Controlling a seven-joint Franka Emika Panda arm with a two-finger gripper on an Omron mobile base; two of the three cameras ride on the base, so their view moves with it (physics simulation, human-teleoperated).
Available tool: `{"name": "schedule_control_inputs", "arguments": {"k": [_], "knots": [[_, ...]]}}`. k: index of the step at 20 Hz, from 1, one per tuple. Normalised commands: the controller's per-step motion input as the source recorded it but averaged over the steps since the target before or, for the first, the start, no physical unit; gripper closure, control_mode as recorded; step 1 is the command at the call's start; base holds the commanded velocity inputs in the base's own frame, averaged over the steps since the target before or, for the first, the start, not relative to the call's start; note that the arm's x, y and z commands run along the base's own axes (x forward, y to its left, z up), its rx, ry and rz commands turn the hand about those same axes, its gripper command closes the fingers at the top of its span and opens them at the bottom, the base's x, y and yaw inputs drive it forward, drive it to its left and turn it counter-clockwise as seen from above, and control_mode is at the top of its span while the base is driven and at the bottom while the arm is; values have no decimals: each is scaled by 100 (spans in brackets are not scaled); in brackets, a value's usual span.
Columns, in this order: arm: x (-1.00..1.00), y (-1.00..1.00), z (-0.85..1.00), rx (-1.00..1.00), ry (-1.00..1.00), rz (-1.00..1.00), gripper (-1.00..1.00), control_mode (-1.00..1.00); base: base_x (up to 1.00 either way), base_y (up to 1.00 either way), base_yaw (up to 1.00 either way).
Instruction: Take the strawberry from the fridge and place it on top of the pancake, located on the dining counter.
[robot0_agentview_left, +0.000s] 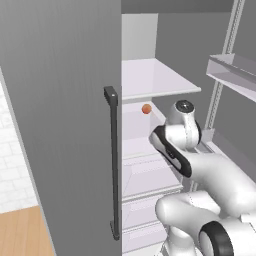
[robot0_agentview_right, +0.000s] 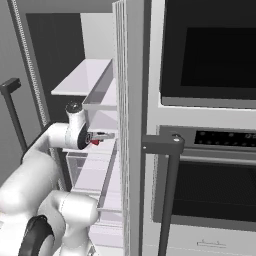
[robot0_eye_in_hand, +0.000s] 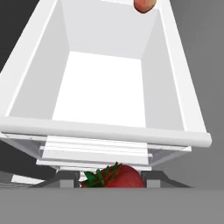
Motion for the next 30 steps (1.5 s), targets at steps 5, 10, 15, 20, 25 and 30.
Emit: {"name": "schedule_control_inputs", "arguments": {"k": [5, 10, 15, 20, 25, 30], "knots": [[-41, 1, 51, 0, 0, 0, 100, -100, 0, 0, 0], [-52, 6, 42, 0, 0, 0, 100, -100, 0, 0, 0], [-52, 23, 26, 0, 3, 0, 100, -100, 0, 0, 0], [-68, 10, 35, 0, 11, 0, 100, -100, 0, 0, 0], [-80, 2, 9, 0, 11, -10, 100, -100, 0, 0, 0], [-77, 0, 0, 5, 9, -21, 100, -100, 0, 0, 0]]}}
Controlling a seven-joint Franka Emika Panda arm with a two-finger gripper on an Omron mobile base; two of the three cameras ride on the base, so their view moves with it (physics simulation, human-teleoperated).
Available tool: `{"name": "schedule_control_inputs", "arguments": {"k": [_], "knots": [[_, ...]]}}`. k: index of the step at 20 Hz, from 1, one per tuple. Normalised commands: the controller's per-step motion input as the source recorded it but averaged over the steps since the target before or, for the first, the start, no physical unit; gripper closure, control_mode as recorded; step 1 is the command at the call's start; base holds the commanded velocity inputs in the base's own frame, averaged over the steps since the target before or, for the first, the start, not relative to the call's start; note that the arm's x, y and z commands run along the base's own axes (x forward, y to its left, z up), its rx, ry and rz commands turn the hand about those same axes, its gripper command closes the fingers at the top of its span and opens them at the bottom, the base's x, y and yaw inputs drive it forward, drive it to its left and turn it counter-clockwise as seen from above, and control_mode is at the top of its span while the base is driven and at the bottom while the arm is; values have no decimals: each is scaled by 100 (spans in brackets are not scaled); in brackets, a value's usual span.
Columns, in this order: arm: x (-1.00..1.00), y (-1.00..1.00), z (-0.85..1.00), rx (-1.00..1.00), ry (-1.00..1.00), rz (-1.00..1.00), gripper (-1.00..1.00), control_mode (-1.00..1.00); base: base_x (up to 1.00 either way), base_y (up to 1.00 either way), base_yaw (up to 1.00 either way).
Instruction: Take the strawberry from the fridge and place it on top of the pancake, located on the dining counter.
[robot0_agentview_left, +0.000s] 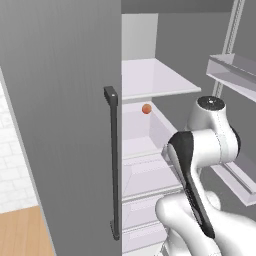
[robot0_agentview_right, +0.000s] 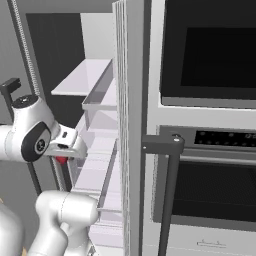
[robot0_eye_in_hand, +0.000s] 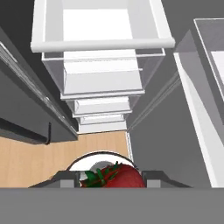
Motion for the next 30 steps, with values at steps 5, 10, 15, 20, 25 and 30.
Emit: {"name": "schedule_control_inputs", "arguments": {"k": [5, 10, 15, 20, 25, 30], "knots": [[-27, 0, 0, 12, 4, -1, 100, -100, 0, 0, 0], [-8, 2, 0, 4, 0, 2, 100, -100, 0, 0, 0], [-1, 6, -2, -1, 0, 0, 100, -100, 0, 0, 0], [0, -11, -2, 0, 0, 0, 100, -100, 0, 0, 0], [0, -6, 0, 0, 0, 0, 100, -100, 0, 0, 0], [0, 0, 0, 0, 0, 0, 100, -100, 0, 0, 0]]}}
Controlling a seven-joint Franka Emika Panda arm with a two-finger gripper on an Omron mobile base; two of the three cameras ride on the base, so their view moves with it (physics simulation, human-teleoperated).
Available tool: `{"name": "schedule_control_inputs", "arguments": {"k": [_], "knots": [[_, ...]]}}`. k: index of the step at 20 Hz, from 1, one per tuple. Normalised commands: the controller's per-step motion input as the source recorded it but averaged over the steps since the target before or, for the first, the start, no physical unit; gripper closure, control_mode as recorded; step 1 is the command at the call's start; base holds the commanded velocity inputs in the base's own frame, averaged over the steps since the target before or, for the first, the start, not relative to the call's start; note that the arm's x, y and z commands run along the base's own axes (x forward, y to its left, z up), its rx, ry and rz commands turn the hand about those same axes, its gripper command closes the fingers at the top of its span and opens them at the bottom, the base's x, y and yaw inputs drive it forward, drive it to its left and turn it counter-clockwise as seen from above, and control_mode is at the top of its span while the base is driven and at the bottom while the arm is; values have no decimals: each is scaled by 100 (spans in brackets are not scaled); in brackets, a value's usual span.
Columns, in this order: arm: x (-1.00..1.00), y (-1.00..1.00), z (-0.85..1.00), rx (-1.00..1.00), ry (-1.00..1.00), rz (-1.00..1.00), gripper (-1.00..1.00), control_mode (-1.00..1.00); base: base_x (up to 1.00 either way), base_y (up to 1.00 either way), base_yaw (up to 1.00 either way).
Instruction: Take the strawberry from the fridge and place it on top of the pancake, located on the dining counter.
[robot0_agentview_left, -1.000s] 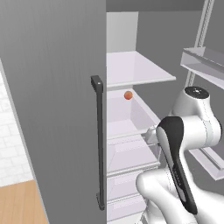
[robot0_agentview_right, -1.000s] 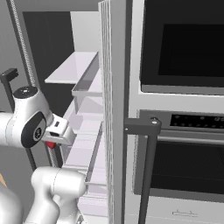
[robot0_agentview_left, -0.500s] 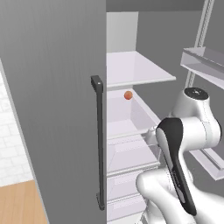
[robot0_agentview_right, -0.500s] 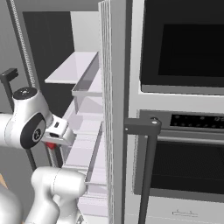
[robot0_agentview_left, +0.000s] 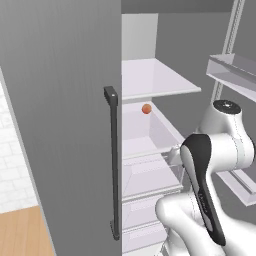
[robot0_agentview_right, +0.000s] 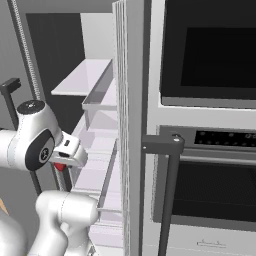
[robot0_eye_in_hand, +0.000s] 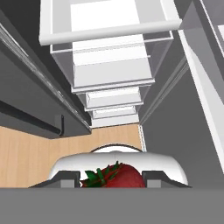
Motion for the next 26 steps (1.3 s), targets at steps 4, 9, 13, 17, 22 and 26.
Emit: {"name": "schedule_control_inputs", "arguments": {"k": [4, 9, 13, 17, 22, 26], "knots": [[0, 13, 0, 0, -2, 0, 100, -100, 0, 0, 0], [-2, 12, 0, -1, -2, -1, 100, 100, -45, 42, -16], [0, 0, 0, 0, 0, 0, 100, 100, -100, 28, -42], [0, 0, 0, 0, 0, 0, 100, 100, -100, 4, -56], [0, 0, 0, 0, 0, 0, 100, 100, -81, -30, -61], [0, 0, 0, 0, 0, 0, 100, 100, -67, -47, -60]]}}
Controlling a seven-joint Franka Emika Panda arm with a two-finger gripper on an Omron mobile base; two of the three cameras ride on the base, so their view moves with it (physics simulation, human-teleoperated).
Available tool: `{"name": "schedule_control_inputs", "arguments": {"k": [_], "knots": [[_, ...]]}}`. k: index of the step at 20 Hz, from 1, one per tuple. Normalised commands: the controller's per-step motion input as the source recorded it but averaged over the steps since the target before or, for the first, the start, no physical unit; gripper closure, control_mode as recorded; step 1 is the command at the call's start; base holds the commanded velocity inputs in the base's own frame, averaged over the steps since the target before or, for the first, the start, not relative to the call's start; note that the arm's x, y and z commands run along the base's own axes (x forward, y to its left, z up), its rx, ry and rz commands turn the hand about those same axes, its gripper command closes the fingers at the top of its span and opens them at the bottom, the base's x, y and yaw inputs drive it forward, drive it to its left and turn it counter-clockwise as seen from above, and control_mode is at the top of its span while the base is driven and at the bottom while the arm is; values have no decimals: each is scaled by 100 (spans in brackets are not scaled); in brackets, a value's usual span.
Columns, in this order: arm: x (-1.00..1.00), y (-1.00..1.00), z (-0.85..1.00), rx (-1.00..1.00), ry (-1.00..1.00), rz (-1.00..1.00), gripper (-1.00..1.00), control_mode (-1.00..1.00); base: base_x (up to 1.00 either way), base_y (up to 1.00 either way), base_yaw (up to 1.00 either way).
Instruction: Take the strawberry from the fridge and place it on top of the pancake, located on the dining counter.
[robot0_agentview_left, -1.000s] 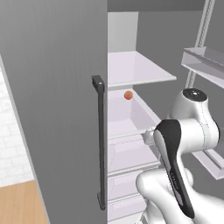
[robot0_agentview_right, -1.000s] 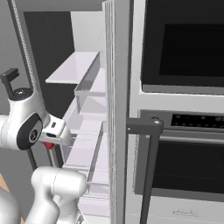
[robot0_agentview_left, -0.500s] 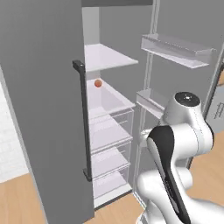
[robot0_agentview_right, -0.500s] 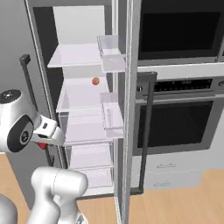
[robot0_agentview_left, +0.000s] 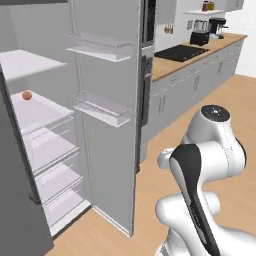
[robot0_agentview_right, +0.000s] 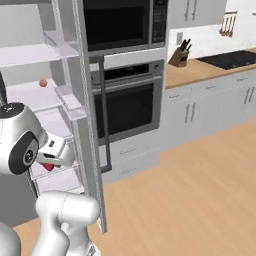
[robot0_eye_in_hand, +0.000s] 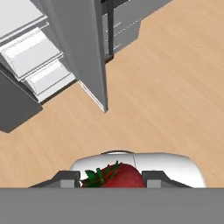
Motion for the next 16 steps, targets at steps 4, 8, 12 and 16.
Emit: {"name": "schedule_control_inputs", "arguments": {"k": [4, 8, 12, 16], "knots": [[0, 0, 0, 0, 0, 0, 100, 100, -53, -60, -61], [0, 0, 0, 0, 0, 0, 100, 100, -24, -98, -54], [0, 0, 0, 0, 0, 0, 100, 100, -12, -100, -46], [0, 0, 0, 0, 0, 0, 100, 100, 0, -100, -32]]}}
